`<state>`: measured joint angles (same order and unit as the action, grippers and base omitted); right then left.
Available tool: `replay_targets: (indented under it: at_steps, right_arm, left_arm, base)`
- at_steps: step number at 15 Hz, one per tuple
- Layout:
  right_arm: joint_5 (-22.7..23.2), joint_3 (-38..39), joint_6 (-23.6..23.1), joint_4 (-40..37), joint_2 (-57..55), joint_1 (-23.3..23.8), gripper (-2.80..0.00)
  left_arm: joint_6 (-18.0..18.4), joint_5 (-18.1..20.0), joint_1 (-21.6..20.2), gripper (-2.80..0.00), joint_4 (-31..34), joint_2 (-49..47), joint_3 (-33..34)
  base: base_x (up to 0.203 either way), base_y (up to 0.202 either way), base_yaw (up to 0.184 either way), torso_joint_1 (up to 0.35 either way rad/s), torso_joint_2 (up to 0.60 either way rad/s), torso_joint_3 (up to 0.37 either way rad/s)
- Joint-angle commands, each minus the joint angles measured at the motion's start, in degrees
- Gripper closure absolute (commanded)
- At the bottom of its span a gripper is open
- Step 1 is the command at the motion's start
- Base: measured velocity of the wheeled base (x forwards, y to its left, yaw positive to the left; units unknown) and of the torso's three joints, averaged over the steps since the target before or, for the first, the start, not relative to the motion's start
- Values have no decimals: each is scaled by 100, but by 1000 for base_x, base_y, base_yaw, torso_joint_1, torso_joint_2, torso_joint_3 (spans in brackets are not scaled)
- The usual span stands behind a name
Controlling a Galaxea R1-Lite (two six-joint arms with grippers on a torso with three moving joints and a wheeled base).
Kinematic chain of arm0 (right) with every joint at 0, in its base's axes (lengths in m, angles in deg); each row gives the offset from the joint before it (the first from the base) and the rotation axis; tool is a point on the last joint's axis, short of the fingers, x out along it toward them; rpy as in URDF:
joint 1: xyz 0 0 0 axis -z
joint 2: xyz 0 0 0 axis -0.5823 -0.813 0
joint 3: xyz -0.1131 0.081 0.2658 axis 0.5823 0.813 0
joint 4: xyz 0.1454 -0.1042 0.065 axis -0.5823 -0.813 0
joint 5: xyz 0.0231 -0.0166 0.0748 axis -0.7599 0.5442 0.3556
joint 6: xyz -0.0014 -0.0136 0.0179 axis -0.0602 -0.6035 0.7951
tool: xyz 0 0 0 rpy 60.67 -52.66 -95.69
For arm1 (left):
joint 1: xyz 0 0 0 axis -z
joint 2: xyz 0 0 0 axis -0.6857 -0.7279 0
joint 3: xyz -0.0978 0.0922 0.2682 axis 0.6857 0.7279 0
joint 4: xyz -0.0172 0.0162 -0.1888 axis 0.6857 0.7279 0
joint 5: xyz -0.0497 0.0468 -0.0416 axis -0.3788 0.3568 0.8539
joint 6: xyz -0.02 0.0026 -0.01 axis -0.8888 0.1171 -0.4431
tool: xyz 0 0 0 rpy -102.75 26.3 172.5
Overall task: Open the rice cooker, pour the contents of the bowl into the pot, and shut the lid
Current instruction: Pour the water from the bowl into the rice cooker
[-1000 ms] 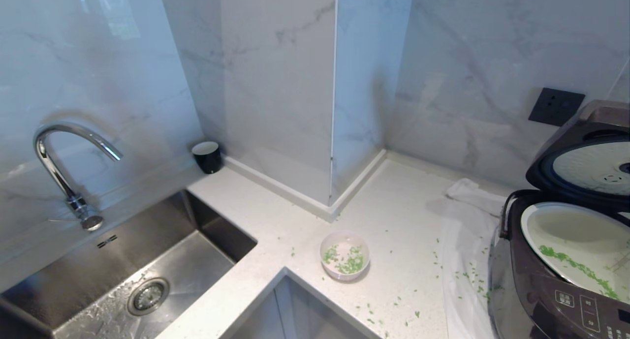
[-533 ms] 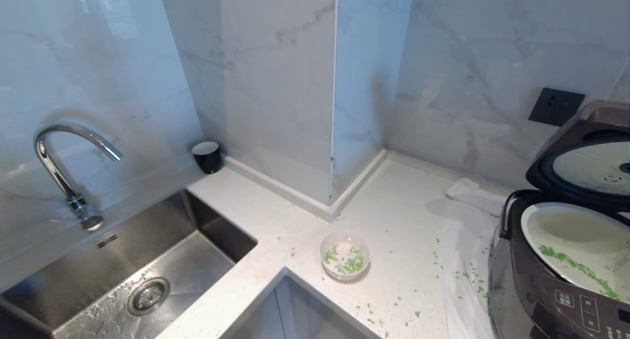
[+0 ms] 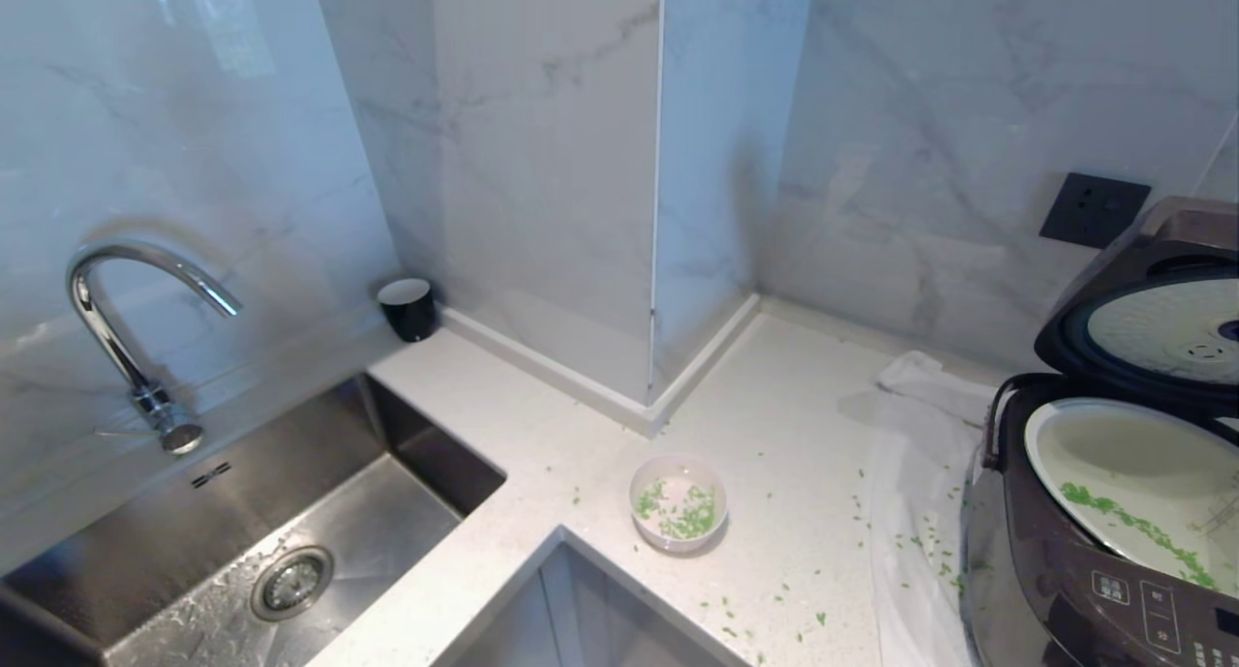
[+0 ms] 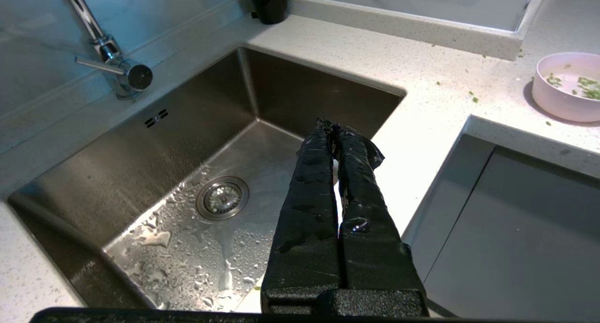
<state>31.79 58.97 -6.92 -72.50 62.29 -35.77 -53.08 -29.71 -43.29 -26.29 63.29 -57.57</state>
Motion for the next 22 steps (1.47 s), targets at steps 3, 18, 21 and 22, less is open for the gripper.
replay_targets:
  at_steps: [3, 18, 21, 22]
  right_arm:
    - [1, 0, 1, 1, -1, -2, 0]
    - [1, 0, 1, 1, -1, -2, 0]
    - [1, 0, 1, 1, -1, -2, 0]
    - [1, 0, 1, 1, -1, -2, 0]
  left_arm:
    - [-3, 19, 0, 0, 6, -17, -6]
    - [-3, -3, 0, 0, -2, -17, -6]
    - [-3, 20, 0, 0, -2, -15, -6]
    - [-3, 20, 0, 0, -2, -8, -6]
  base:
    - [0, 0, 0, 0, 0, 0]
    - [-20, 0, 0, 1, -1, 0]
    - [0, 0, 0, 0, 0, 0]
    - [5, 9, -90, -1, 3, 2]
